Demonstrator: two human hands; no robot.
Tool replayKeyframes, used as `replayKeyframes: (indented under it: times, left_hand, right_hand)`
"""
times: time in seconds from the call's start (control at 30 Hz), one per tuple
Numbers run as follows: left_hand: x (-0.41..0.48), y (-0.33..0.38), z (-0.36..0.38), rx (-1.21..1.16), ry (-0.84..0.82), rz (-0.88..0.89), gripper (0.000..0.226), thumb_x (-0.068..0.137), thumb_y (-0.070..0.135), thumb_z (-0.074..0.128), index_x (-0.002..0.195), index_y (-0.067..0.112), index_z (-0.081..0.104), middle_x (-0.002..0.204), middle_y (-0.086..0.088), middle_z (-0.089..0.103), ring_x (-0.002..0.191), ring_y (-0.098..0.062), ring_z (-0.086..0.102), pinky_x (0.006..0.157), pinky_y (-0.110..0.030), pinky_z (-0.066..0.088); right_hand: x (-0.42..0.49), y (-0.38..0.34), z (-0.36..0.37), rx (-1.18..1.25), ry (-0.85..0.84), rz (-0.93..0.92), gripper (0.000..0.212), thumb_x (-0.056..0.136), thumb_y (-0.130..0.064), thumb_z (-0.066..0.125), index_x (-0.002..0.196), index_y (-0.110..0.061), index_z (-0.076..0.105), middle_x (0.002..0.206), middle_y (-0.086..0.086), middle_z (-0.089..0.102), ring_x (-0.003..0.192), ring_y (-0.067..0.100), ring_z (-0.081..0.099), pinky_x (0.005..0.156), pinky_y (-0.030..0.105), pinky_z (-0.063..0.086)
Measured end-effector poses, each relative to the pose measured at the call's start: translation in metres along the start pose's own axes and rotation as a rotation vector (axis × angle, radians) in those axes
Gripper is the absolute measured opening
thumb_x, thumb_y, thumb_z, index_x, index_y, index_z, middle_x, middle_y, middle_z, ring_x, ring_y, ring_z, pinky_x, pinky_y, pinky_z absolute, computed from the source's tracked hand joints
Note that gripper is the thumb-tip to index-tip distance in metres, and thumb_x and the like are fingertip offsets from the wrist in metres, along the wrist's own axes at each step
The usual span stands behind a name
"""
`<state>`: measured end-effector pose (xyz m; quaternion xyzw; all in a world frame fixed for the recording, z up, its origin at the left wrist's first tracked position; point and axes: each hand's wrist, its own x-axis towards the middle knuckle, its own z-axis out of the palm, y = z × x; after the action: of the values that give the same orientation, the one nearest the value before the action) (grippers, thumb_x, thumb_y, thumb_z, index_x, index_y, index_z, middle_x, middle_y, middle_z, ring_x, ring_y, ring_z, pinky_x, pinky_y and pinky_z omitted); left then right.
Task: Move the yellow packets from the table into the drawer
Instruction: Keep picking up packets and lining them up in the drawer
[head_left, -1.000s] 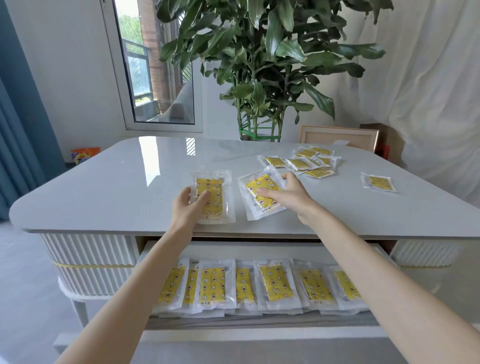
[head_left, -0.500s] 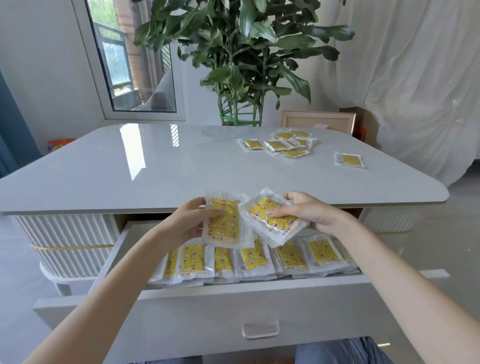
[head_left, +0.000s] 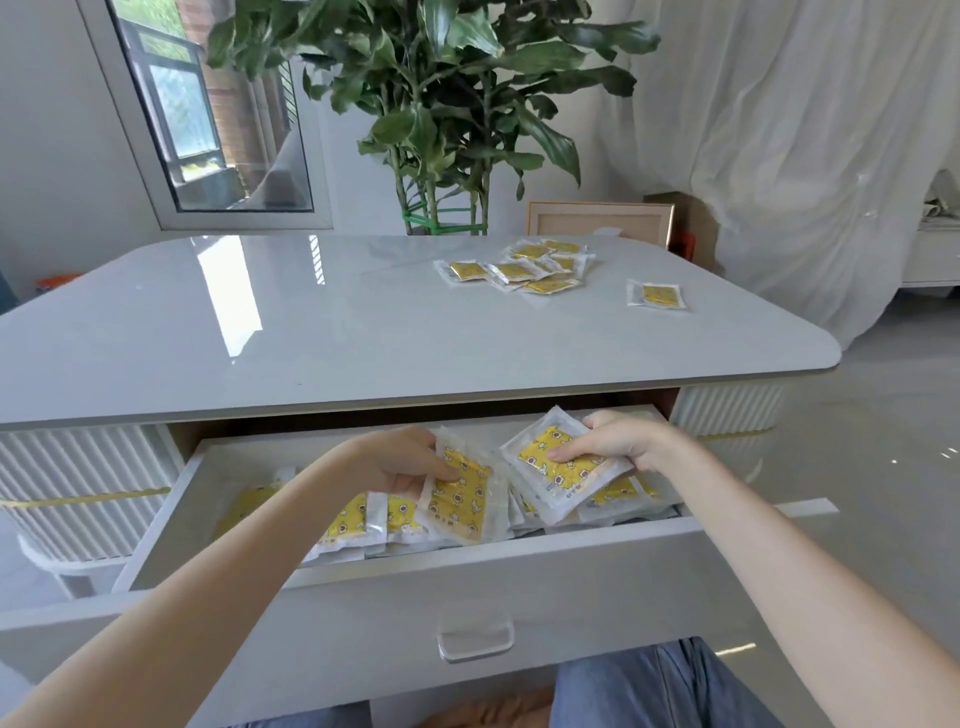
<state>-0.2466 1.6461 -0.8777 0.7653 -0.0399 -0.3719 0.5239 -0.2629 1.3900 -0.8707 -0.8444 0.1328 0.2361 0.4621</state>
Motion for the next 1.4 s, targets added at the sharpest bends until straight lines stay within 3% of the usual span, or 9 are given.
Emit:
replayKeyframes:
  times: [0.13, 0.27, 0.37, 0.57, 0.7, 0.83, 0.93, 1.13, 1.4]
  left_hand:
    - [0.025, 0.013, 0.013, 0.016, -0.001, -0.051, 0.014, 0.092, -0.004, 0.053, 0.105, 0.001, 0.058, 0.096, -0.009, 0.069, 0.06, -0.012, 0.071, 0.061, -0.028, 0.059]
    - [0.053, 0.016, 0.023, 0.062, 0.05, -0.09, 0.026, 0.09, -0.006, 0.054, 0.116, -0.003, 0.05, 0.095, -0.014, 0.067, 0.06, -0.016, 0.071, 0.058, -0.032, 0.06]
    - [0.065, 0.018, 0.031, 0.046, 0.068, -0.116, 0.021, 0.092, -0.005, 0.051, 0.113, -0.002, 0.05, 0.101, -0.015, 0.067, 0.068, -0.019, 0.069, 0.059, -0.031, 0.059]
    - [0.089, 0.015, 0.037, 0.008, 0.116, -0.146, 0.035, 0.091, -0.005, 0.053, 0.126, -0.005, 0.05, 0.095, -0.014, 0.066, 0.072, -0.02, 0.066, 0.054, -0.029, 0.058]
    - [0.1, 0.017, 0.041, 0.008, 0.136, -0.149, 0.036, 0.09, -0.005, 0.055, 0.126, -0.004, 0.048, 0.097, -0.014, 0.065, 0.073, -0.02, 0.066, 0.055, -0.029, 0.059]
    - [0.108, 0.02, 0.046, -0.024, 0.134, -0.159, 0.035, 0.09, -0.006, 0.055, 0.125, -0.006, 0.05, 0.122, -0.021, 0.061, 0.1, -0.03, 0.066, 0.087, -0.039, 0.055]
    - [0.109, 0.025, 0.053, -0.042, 0.139, -0.157, 0.029, 0.091, -0.006, 0.054, 0.12, -0.005, 0.052, 0.124, -0.02, 0.06, 0.109, -0.031, 0.064, 0.088, -0.04, 0.053]
    - [0.119, 0.026, 0.066, -0.018, 0.166, -0.158, 0.03, 0.091, -0.003, 0.055, 0.121, -0.004, 0.053, 0.121, -0.018, 0.063, 0.108, -0.029, 0.065, 0.087, -0.036, 0.054]
    - [0.127, 0.022, 0.075, 0.017, 0.248, -0.112, 0.031, 0.086, 0.005, 0.065, 0.111, 0.002, 0.047, 0.117, -0.016, 0.06, 0.101, -0.026, 0.065, 0.088, -0.039, 0.056]
  right_hand:
    - [0.013, 0.015, -0.013, -0.009, 0.099, 0.054, 0.058, 0.067, -0.02, 0.087, 0.114, -0.002, 0.058, 0.096, 0.011, 0.073, 0.08, 0.023, 0.072, 0.072, 0.037, 0.06]
    - [0.038, 0.034, -0.025, -0.069, 0.132, 0.063, 0.111, 0.032, -0.043, 0.097, 0.126, -0.004, 0.053, 0.122, 0.012, 0.063, 0.111, 0.028, 0.061, 0.098, 0.044, 0.05]
    - [0.032, 0.028, -0.023, -0.085, 0.185, 0.119, 0.074, 0.069, -0.028, 0.085, 0.128, -0.001, 0.049, 0.129, 0.011, 0.057, 0.119, 0.028, 0.056, 0.1, 0.038, 0.046]
    - [0.038, 0.026, -0.019, -0.066, 0.194, 0.188, 0.062, 0.084, -0.022, 0.073, 0.134, 0.0, 0.043, 0.132, 0.012, 0.055, 0.12, 0.03, 0.055, 0.1, 0.04, 0.044]
    - [0.041, 0.029, -0.021, -0.26, 0.265, 0.165, 0.048, 0.094, -0.026, 0.059, 0.131, -0.002, 0.043, 0.126, 0.014, 0.054, 0.104, 0.028, 0.054, 0.081, 0.035, 0.045]
    - [0.041, 0.034, -0.031, -0.51, 0.369, 0.134, 0.023, 0.097, -0.024, 0.052, 0.081, -0.006, 0.05, 0.072, 0.002, 0.047, 0.063, 0.016, 0.048, 0.05, 0.025, 0.032]
    - [0.04, 0.04, -0.04, -0.621, 0.495, 0.127, 0.034, 0.094, -0.011, 0.05, 0.063, -0.01, 0.037, 0.066, 0.003, 0.045, 0.059, 0.018, 0.048, 0.047, 0.024, 0.031]
    - [0.032, 0.046, -0.041, -0.879, 0.65, 0.126, 0.024, 0.09, 0.004, 0.045, 0.106, -0.003, 0.062, 0.112, 0.013, 0.062, 0.104, 0.03, 0.061, 0.072, 0.03, 0.045]
    - [0.039, 0.047, -0.032, -0.841, 0.472, -0.02, 0.037, 0.087, -0.004, 0.058, 0.122, -0.015, 0.061, 0.125, 0.009, 0.06, 0.101, 0.023, 0.063, 0.077, 0.03, 0.053]
